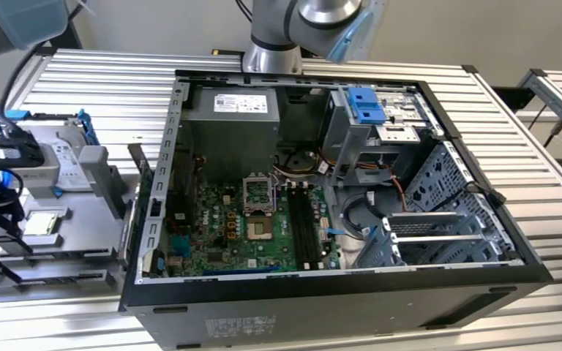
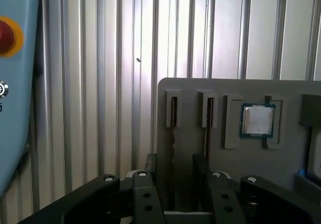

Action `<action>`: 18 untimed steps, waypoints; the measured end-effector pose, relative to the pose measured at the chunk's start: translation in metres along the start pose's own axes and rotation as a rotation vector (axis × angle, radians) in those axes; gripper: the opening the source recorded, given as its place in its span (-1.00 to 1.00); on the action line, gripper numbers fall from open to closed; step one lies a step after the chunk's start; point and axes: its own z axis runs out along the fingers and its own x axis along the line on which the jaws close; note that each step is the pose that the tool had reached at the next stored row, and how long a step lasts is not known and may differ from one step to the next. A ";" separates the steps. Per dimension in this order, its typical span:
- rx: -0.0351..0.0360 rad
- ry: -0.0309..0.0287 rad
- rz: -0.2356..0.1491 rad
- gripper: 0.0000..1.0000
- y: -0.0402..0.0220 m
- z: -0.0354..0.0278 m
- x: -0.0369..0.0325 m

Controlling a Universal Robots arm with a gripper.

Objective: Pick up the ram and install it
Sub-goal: 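Pick up the ram and move it above insertion slot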

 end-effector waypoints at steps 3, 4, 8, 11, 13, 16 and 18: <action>0.0002 0.0004 0.000 1.00 -0.0011 0.0047 -0.0001; 0.0001 0.0006 0.000 1.00 -0.0017 0.0061 -0.0001; 0.0001 0.0036 0.000 1.00 -0.0022 0.0120 -0.0011; 0.0000 0.0059 0.000 1.00 -0.0023 0.0155 -0.0034; 0.0001 0.0076 0.001 1.00 -0.0023 0.0181 -0.0046; 0.0000 0.0114 0.000 1.00 -0.0023 0.0227 -0.0051; 0.0000 0.0129 0.001 1.00 -0.0022 0.0260 -0.0051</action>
